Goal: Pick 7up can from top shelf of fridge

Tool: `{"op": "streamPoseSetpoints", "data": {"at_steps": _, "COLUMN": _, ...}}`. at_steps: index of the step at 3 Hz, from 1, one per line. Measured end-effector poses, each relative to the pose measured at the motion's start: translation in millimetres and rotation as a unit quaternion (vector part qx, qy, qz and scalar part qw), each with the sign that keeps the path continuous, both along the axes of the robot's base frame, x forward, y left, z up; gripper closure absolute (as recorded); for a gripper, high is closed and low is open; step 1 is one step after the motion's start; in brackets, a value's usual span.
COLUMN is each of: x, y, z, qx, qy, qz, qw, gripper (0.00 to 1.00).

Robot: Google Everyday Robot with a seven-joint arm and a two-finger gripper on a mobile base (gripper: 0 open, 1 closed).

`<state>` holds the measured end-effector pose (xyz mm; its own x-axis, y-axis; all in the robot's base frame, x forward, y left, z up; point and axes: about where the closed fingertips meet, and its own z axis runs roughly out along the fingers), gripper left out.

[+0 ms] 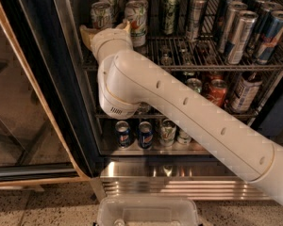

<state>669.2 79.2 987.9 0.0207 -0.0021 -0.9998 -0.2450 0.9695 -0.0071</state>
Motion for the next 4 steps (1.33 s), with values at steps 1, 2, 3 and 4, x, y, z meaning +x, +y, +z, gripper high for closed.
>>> {"op": "streamPoseSetpoints", "data": {"at_steps": 1, "x": 15, "y": 16, "z": -9, "qx": -0.001, "qy": 0.01, "qz": 0.014, "qw": 0.9999, "gripper": 0.31}}
{"op": "streamPoseSetpoints", "data": {"at_steps": 2, "x": 18, "y": 17, "z": -9, "qx": -0.001, "qy": 0.006, "qz": 0.012, "qw": 0.9999, "gripper": 0.31}}
{"op": "streamPoseSetpoints", "data": {"at_steps": 3, "x": 20, "y": 15, "z": -8, "qx": 0.0, "qy": -0.002, "qz": 0.007, "qw": 1.0, "gripper": 0.31}}
{"op": "streamPoseSetpoints", "data": {"at_steps": 4, "x": 28, "y": 10, "z": -6, "qx": 0.004, "qy": -0.011, "qz": 0.006, "qw": 0.9999, "gripper": 0.31}}
